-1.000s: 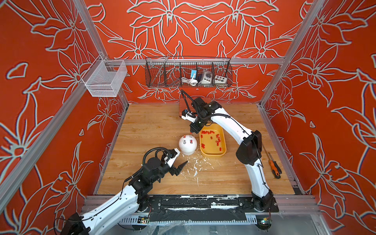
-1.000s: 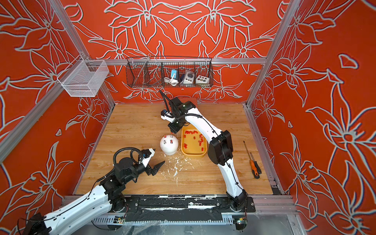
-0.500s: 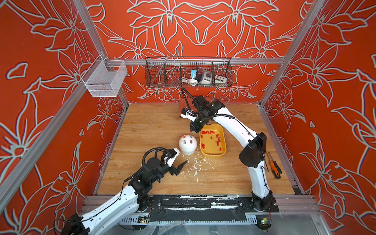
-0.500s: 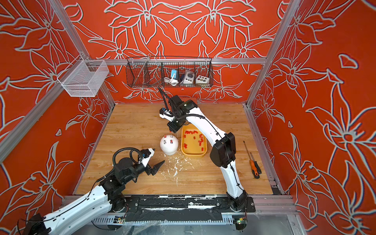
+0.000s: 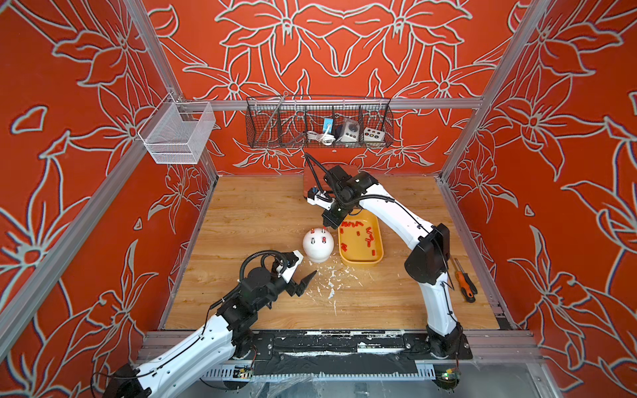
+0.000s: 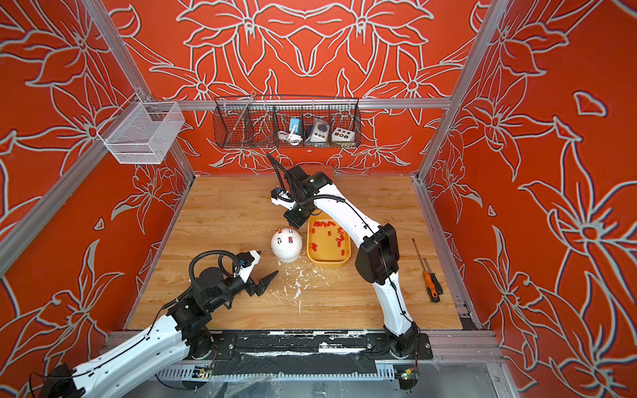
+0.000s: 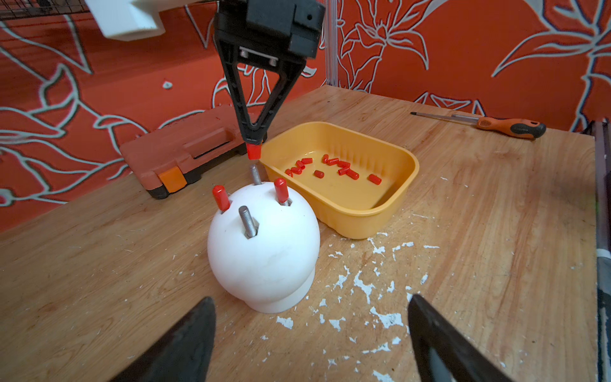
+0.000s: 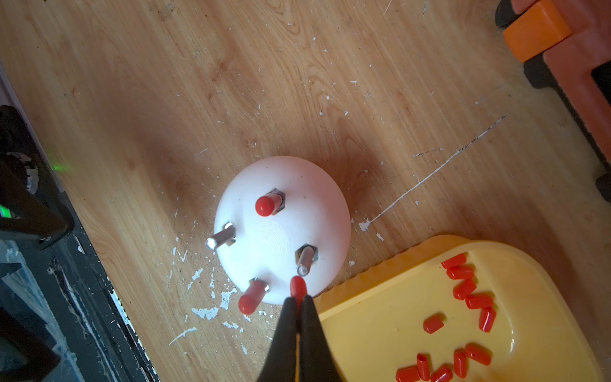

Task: Cover the protruding screws with screw protection sleeves
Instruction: Attach the screw protection sleeve to the screw.

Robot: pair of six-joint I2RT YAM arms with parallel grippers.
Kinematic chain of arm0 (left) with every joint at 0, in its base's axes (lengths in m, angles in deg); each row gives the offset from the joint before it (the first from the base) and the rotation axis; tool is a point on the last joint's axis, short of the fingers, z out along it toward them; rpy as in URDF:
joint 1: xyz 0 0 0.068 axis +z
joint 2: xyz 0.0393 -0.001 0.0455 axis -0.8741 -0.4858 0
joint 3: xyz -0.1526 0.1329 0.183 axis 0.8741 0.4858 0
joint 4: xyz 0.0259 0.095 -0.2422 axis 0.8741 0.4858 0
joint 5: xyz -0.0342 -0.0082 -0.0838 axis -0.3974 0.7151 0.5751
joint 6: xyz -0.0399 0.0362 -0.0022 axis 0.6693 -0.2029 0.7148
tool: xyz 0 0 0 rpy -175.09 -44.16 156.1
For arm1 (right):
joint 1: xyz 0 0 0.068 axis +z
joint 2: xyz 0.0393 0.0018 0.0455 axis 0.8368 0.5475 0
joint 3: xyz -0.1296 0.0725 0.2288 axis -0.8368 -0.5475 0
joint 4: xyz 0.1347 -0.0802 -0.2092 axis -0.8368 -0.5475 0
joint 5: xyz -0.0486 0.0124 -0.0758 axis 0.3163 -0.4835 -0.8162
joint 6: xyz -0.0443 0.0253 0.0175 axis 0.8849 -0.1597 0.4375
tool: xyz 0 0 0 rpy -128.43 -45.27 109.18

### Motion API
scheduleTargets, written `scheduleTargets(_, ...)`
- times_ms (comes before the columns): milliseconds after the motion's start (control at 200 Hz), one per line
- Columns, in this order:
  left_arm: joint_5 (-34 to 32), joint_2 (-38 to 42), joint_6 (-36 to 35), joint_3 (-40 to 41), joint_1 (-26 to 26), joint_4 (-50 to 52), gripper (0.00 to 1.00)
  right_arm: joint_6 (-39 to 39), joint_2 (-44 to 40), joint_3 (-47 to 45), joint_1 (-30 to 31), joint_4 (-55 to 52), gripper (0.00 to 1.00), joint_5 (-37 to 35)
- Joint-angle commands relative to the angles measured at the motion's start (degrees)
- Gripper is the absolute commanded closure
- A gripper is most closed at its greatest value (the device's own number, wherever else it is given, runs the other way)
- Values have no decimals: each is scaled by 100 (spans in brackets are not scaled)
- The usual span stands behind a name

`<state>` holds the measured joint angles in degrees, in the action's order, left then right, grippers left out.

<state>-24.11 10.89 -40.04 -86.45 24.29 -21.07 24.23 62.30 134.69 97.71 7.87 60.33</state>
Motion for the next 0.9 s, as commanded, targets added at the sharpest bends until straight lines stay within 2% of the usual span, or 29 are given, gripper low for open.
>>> scheduleTargets(0,-49,81,-33,29,34,-49,12,-12,102,9,38,-30,100,-108)
scheduleTargets(556,-105,141,-24,46,34,-22,12,-59,318,68,93,-30,100,49)
scheduleTargets(896,-112,152,-24,42,34,-14,12,-198,299,111,120,92,100,-99)
